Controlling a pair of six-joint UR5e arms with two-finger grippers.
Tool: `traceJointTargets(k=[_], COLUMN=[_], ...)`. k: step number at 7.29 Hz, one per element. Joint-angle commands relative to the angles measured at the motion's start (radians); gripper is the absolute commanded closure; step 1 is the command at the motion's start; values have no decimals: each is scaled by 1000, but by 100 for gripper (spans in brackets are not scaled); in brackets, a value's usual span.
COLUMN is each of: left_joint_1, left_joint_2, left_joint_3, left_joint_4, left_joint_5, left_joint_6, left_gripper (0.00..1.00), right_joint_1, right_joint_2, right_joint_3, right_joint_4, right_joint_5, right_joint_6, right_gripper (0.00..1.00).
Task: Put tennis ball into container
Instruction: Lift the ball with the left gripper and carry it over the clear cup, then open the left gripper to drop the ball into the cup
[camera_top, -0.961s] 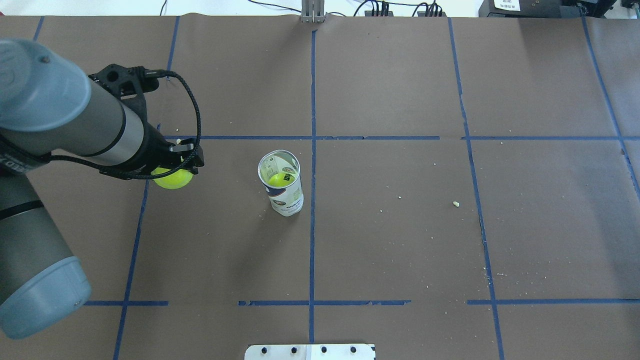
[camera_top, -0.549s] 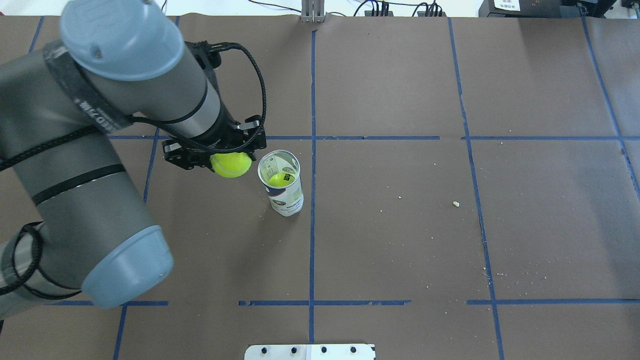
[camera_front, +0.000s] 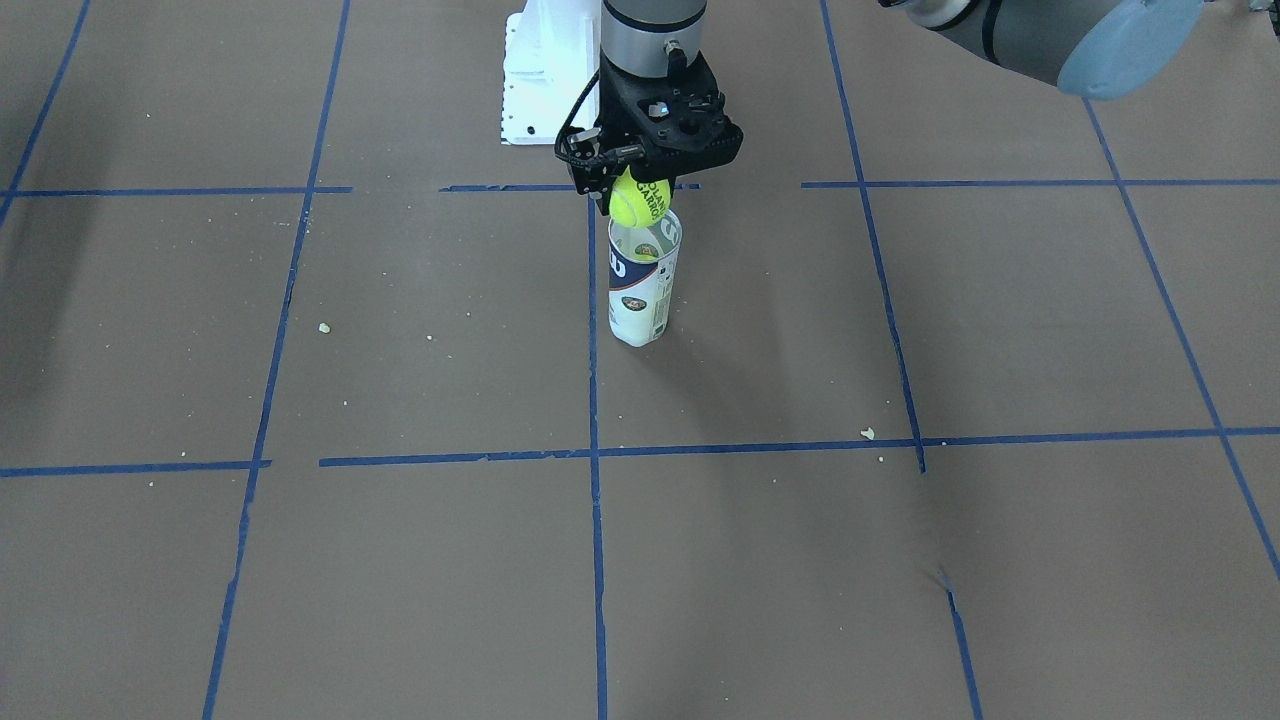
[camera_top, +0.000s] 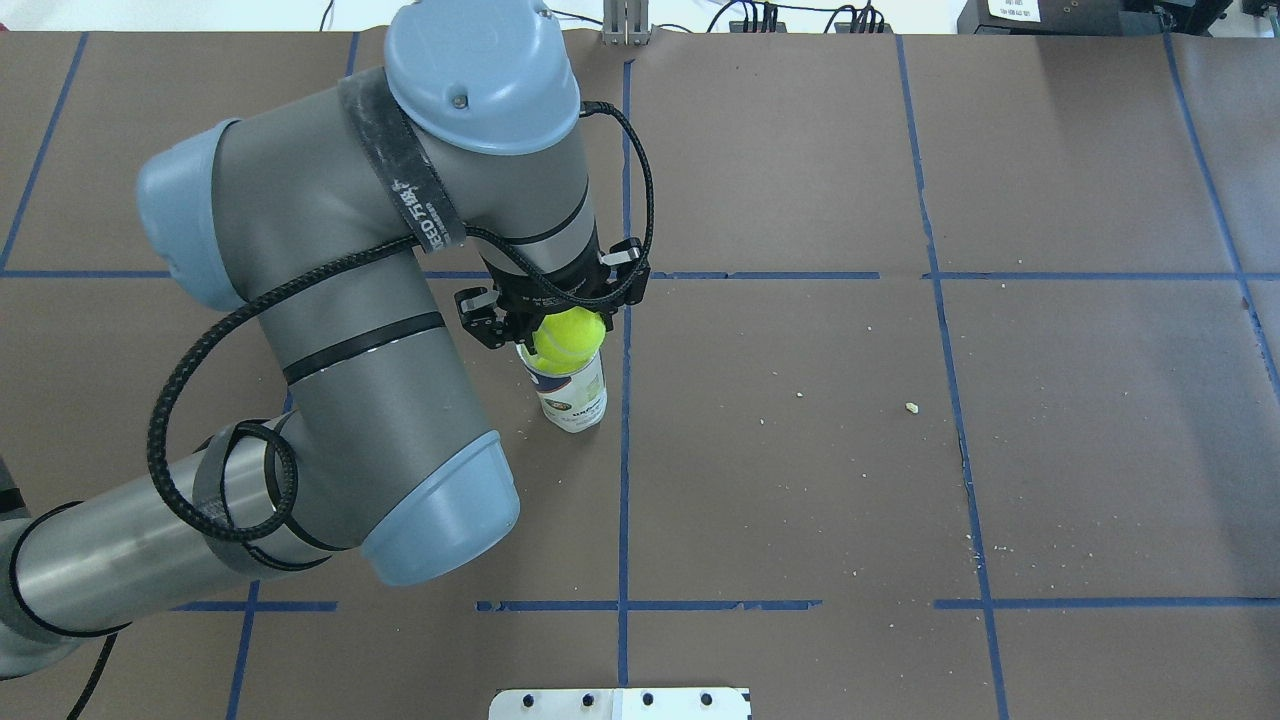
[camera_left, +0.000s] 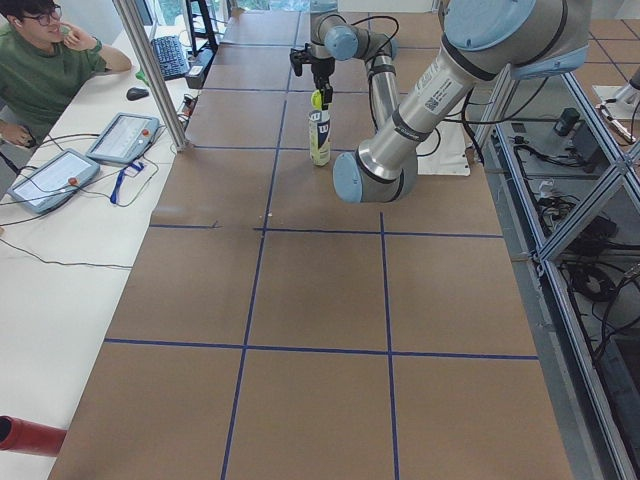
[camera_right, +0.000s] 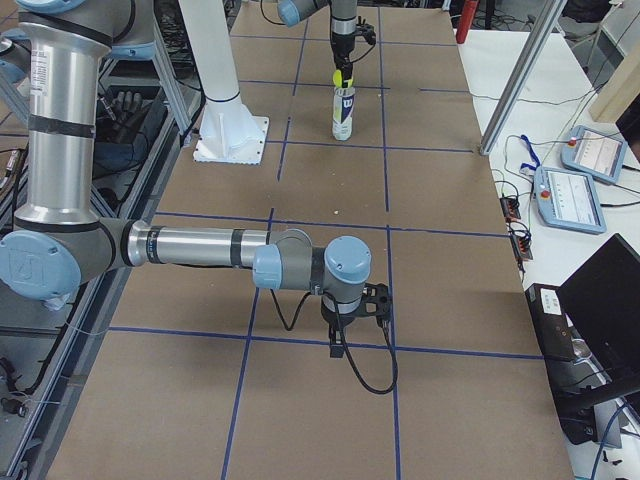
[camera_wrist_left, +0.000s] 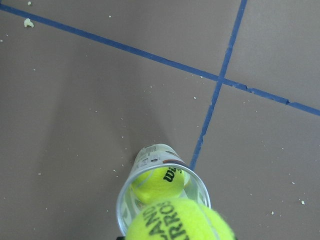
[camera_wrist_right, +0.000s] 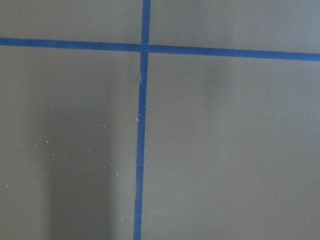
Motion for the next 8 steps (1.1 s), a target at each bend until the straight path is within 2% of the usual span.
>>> traceJointTargets(k=[1,5,6,7,8], left_joint_1=[4,1,1,-1,-1], left_joint_2=[1,33,33,33,33], left_joint_3=[3,-8,-8,-8,-11], left_joint_4=[-2,-2,-2,-4,-11], left_joint_5=[4,14,13,11,11], left_joint_6=[3,20,29,29,29], left_gripper=[90,86,63,23,0], right_joint_1=[0,0,0,0,0], right_joint_2=[0,0,0,0,0], right_joint_3=[0,0,0,2,0], right_joint_4=[0,0,0,0,0], right_joint_5=[0,0,0,0,0], right_joint_6=[0,0,0,0,0], right_gripper=[0,0,0,0,0])
